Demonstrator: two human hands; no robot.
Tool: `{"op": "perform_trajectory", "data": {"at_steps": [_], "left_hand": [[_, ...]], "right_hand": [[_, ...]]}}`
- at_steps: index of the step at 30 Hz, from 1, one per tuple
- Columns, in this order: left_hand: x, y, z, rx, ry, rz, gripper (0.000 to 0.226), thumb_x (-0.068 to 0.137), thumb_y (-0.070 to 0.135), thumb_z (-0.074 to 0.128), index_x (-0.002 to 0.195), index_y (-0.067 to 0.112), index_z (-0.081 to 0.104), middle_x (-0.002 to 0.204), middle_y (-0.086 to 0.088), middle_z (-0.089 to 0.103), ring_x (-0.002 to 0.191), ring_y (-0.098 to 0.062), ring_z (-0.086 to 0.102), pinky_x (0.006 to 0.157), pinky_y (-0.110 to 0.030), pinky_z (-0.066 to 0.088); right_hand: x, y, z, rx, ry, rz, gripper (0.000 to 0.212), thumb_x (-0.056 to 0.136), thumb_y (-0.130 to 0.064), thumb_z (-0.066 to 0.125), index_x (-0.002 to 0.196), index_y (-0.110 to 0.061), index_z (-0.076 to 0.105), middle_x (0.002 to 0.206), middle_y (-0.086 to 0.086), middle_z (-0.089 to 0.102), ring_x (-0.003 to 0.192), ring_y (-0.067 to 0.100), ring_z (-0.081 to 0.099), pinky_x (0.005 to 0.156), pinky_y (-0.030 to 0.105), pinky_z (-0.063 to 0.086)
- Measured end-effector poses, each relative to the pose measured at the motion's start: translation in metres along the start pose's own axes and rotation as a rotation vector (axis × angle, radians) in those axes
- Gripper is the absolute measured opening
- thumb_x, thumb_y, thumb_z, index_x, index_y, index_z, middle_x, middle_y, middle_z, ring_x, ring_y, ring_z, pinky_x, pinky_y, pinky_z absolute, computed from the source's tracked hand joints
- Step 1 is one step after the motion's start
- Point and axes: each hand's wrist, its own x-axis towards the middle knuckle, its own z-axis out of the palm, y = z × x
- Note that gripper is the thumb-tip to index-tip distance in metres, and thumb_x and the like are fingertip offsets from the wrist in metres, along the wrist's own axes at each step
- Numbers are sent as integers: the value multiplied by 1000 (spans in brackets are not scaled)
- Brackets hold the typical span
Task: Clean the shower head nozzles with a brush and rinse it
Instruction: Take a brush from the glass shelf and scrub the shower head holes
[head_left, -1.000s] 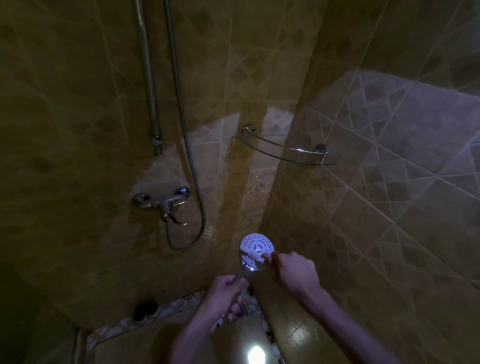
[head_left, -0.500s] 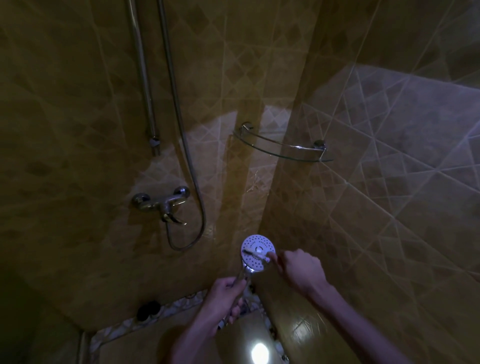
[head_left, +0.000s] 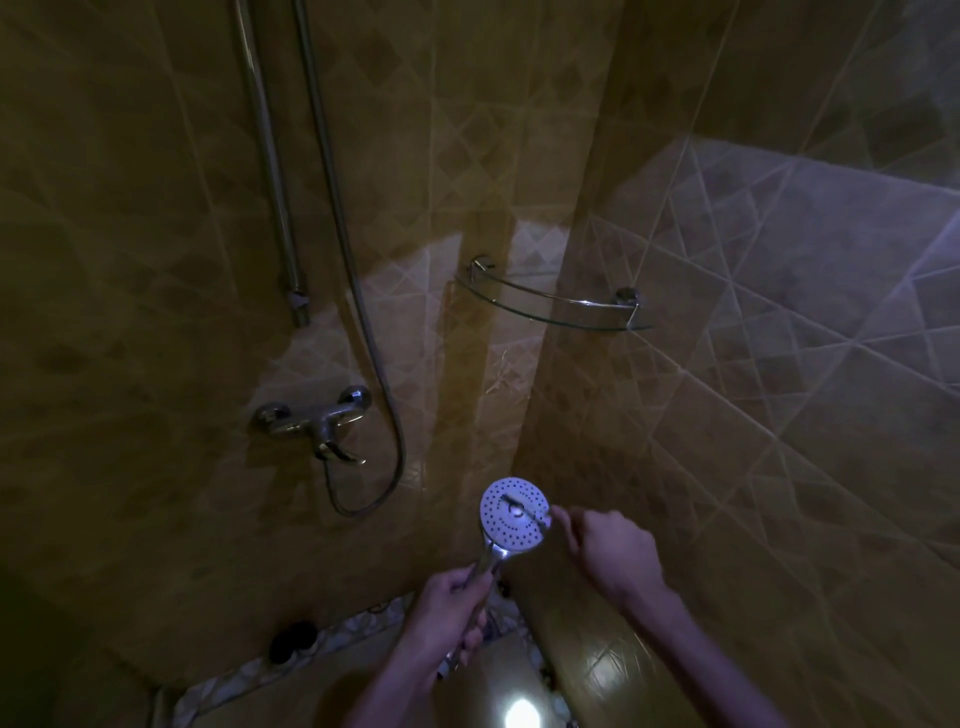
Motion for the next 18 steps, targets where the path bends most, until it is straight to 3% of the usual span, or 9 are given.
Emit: {"op": "perform_trajectory", "data": {"at_steps": [4, 8, 11, 14, 18], "left_hand": [[-1, 5, 4, 17, -4, 18, 23, 97, 24, 54, 76, 12, 54, 54, -4, 49, 34, -11, 37, 34, -14, 27], [-2, 7, 3, 7, 7, 11, 22, 97, 25, 54, 79, 12, 53, 54, -5, 48, 34, -12, 37, 34, -14, 27], [-2, 9, 3, -16, 3, 11, 22, 97, 25, 54, 79, 12, 53, 54, -4, 48, 33, -11, 38, 32, -14, 27], [-5, 8, 4, -35, -6, 1, 21, 97, 24, 54, 81, 11, 54, 54, -3, 48, 33, -10, 38, 32, -14, 27], [-7, 9, 6, -41, -22, -3, 19, 97, 24, 54, 84, 10, 55, 55, -3, 48, 34, -10, 38, 32, -14, 27]], "right_hand": [[14, 13, -10, 193, -68, 120, 55, 95, -61, 25, 84, -23, 63, 76, 7, 71, 77, 28, 70, 64, 32, 49], [-25, -3, 17, 119, -2, 37, 59, 90, -70, 15, 101, -33, 59, 77, 1, 72, 76, 21, 70, 58, 30, 47], [-44, -14, 23, 124, 11, -15, 63, 87, -73, 7, 101, -34, 54, 76, 1, 71, 74, 20, 70, 54, 29, 44], [-28, -4, 12, 83, 39, 60, 57, 91, -69, 16, 102, -35, 59, 79, 3, 73, 80, 24, 71, 61, 32, 50], [-7, 6, -8, 235, 3, 180, 51, 95, -60, 28, 96, -25, 65, 78, 8, 71, 80, 30, 69, 66, 37, 54]]}}
